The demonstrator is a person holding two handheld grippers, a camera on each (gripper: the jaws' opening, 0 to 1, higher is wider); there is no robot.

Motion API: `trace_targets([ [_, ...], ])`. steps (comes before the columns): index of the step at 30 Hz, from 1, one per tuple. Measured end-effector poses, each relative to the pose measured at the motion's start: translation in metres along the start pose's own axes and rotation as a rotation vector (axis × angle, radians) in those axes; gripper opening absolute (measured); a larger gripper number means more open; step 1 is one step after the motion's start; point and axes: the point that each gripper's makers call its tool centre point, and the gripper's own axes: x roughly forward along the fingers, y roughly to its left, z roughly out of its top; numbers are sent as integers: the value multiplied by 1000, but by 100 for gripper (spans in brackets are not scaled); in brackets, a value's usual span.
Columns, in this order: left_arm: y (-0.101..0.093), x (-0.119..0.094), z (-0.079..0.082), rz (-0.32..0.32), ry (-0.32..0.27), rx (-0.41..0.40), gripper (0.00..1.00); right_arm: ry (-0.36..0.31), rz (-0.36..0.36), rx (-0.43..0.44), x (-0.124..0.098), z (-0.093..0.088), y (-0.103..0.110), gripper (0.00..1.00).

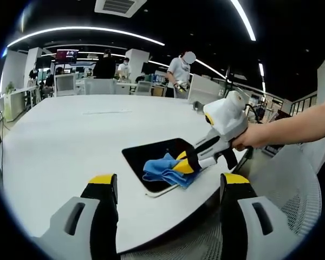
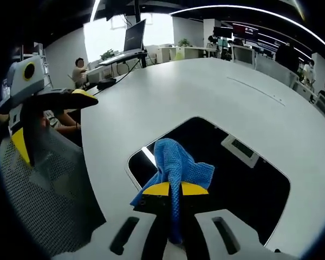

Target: Wipe the mirror surface with the cleaning cloth until all visible marks leave the cleaned area.

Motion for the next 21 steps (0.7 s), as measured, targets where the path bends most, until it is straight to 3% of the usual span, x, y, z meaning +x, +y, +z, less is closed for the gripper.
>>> trace_targets([
  [21, 0, 0, -1, 1, 2, 0, 75, -15, 18, 19, -5, -5, 8, 0],
])
